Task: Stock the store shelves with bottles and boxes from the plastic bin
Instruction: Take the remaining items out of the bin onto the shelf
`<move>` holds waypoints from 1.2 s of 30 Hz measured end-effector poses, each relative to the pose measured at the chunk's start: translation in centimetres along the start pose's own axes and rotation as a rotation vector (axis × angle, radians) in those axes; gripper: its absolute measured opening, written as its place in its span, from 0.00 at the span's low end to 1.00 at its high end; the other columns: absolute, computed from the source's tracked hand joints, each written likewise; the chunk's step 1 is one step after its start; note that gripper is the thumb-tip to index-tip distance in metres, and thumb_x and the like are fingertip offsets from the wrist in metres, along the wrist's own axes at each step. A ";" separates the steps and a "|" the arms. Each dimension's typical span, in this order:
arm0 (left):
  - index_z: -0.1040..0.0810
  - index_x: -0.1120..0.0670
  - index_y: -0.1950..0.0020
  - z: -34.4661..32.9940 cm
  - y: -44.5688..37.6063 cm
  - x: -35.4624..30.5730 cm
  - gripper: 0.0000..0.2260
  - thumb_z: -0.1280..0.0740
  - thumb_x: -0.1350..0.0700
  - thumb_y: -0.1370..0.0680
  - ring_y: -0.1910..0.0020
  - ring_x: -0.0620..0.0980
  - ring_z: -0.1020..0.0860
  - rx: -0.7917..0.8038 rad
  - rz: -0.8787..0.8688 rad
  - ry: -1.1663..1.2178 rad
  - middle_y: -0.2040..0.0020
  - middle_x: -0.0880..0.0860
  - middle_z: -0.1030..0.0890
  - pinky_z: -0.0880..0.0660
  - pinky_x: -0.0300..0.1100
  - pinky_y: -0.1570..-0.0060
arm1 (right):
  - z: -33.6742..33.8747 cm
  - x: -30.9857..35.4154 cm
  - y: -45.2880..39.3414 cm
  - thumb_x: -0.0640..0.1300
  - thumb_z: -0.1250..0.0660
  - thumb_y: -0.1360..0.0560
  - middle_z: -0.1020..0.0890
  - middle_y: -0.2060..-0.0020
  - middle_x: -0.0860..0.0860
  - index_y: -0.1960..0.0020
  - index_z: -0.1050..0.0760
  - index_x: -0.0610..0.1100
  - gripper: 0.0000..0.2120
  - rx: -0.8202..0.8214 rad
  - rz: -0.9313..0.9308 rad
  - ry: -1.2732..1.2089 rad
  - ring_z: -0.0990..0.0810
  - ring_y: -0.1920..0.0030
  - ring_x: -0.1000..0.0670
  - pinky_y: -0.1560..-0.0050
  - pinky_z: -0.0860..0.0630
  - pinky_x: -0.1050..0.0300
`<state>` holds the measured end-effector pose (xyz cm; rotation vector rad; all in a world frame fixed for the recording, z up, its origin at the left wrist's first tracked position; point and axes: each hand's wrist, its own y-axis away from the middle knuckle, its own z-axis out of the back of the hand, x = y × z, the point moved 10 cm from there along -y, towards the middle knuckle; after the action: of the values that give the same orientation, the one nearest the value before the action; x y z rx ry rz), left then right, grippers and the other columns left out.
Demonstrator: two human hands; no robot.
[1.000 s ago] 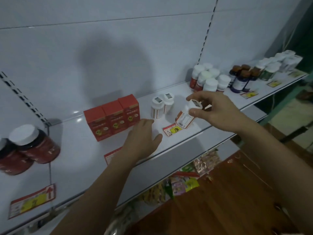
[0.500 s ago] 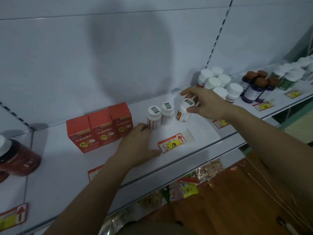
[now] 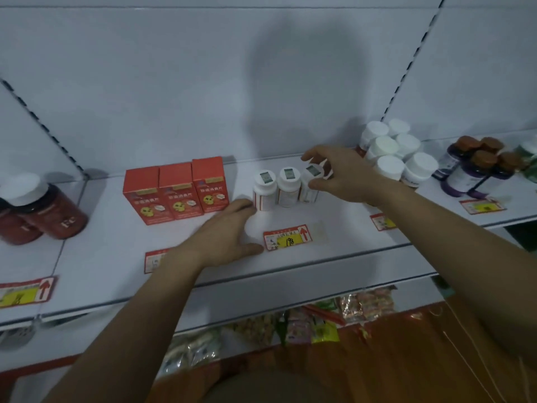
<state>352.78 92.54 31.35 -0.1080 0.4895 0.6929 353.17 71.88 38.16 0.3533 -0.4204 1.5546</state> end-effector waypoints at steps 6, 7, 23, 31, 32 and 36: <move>0.35 0.55 0.23 -0.1 0.4 -0.1 0.34 0.28 0.44 0.24 0.29 0.50 0.32 0.028 0.055 -0.056 0.25 0.50 0.34 0.35 0.41 0.30 | 0.6 0.6 -0.2 0.53 0.25 0.27 0.23 0.43 0.52 0.31 0.28 0.51 0.26 0.043 0.049 0.095 0.25 0.51 0.53 0.49 0.30 0.57; 0.34 0.55 0.23 0.0 0.7 0.0 0.33 0.29 0.43 0.23 0.29 0.51 0.31 0.034 0.077 -0.086 0.25 0.51 0.33 0.33 0.44 0.30 | 1.1 1.3 -0.4 0.55 0.26 0.26 0.24 0.44 0.53 0.31 0.29 0.50 0.26 0.029 0.080 0.130 0.26 0.49 0.53 0.46 0.31 0.57; 0.36 0.52 0.22 20.0 31.2 12.6 0.30 0.42 0.36 0.20 0.28 0.50 0.30 -0.432 0.539 -0.343 0.25 0.51 0.31 0.33 0.45 0.31 | -9.3 37.4 -4.3 0.60 0.38 0.20 0.32 0.25 0.53 0.23 0.36 0.51 0.29 0.163 0.740 0.105 0.35 0.26 0.50 0.28 0.42 0.58; 0.39 0.54 0.20 29.8 51.7 24.3 0.44 0.56 0.25 0.26 0.21 0.51 0.42 -0.449 0.830 -0.499 0.20 0.53 0.38 0.44 0.47 0.24 | -19.3 60.0 -7.0 0.65 0.43 0.20 0.36 0.23 0.55 0.21 0.41 0.51 0.32 0.244 0.955 0.107 0.38 0.24 0.53 0.24 0.42 0.56; 0.37 0.54 0.21 31.3 54.0 25.8 0.45 0.57 0.25 0.26 0.21 0.53 0.40 -0.475 0.867 -0.517 0.21 0.54 0.37 0.43 0.49 0.24 | -20.5 63.0 -7.3 0.64 0.43 0.20 0.36 0.23 0.55 0.21 0.40 0.51 0.32 0.253 0.978 0.115 0.37 0.24 0.52 0.24 0.41 0.55; 0.34 0.58 0.24 35.2 62.4 32.4 0.34 0.51 0.36 0.20 0.26 0.56 0.34 -0.467 1.087 -0.528 0.25 0.57 0.31 0.37 0.55 0.27 | -24.5 74.3 -8.9 0.62 0.42 0.19 0.34 0.23 0.52 0.21 0.39 0.49 0.31 0.289 1.026 0.112 0.33 0.26 0.50 0.27 0.38 0.55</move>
<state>348.48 168.51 51.29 -0.0852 -0.1872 1.8368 360.86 148.98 52.03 0.2750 -0.2921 2.6390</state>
